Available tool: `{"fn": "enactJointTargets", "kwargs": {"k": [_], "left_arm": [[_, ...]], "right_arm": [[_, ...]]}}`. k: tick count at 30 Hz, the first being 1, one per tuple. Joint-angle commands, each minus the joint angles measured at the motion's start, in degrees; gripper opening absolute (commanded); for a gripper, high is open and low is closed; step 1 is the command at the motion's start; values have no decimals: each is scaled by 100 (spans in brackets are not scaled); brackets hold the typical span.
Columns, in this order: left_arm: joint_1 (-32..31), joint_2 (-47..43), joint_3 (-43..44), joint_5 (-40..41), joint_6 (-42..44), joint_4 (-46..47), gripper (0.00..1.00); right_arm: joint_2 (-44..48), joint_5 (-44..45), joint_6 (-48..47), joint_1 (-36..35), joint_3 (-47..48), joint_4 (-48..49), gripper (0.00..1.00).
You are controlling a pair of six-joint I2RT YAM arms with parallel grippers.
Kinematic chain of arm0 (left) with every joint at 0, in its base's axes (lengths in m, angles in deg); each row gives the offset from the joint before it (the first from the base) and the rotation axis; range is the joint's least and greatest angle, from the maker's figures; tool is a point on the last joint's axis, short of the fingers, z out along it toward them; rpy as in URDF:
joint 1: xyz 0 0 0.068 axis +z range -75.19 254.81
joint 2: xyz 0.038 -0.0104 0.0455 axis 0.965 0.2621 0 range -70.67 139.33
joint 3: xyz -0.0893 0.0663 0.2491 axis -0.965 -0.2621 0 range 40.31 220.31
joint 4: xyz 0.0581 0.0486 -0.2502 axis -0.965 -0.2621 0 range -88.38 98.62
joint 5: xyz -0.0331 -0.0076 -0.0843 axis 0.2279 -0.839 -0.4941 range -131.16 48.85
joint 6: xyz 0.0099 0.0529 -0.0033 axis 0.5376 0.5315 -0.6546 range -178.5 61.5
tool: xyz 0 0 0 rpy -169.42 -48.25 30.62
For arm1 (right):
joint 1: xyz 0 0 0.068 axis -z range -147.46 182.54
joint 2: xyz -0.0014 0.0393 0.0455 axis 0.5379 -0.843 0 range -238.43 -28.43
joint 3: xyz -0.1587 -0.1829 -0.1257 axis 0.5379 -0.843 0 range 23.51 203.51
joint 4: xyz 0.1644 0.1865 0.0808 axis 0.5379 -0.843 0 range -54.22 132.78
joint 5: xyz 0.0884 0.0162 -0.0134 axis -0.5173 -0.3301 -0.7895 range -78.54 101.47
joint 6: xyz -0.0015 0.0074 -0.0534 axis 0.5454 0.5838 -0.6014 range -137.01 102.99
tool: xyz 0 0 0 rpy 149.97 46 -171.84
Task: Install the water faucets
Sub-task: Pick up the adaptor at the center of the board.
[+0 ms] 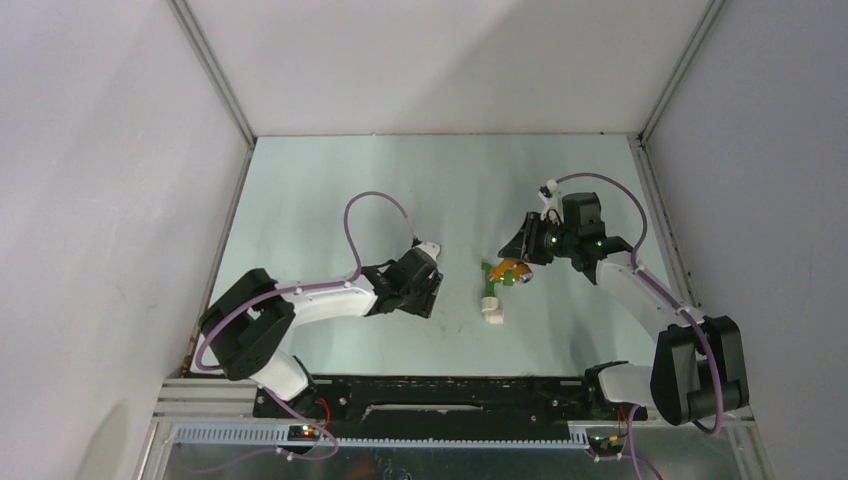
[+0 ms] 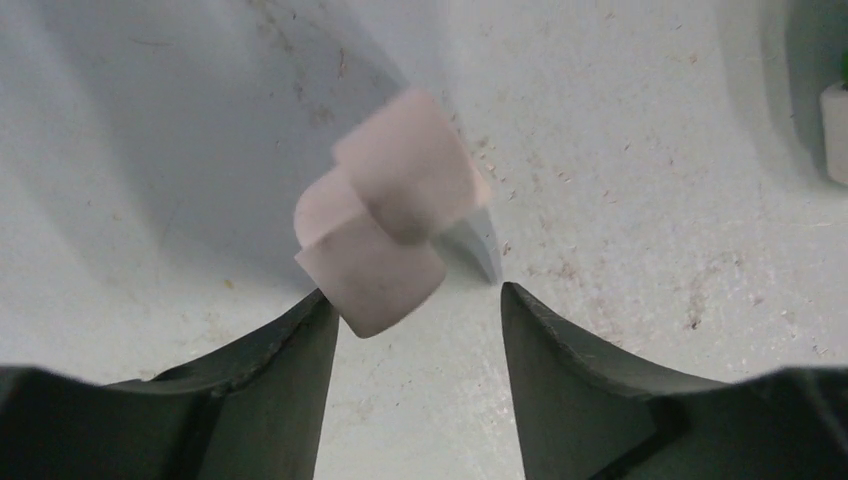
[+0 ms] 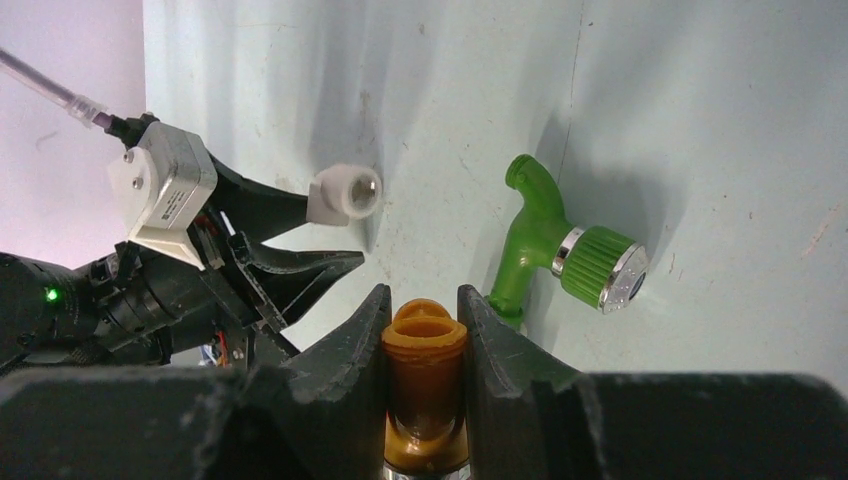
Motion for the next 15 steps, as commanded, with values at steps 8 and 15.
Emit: {"fn": "enactJointTargets", "kwargs": {"k": [8, 15], "left_arm": [[269, 245, 221, -325, 179, 449, 67], [1020, -458, -201, -1372, -201, 781, 75]], "right_arm": [[378, -289, -187, 128, 35, -180, 0], [263, -367, -197, 132, 37, -99, 0]]}}
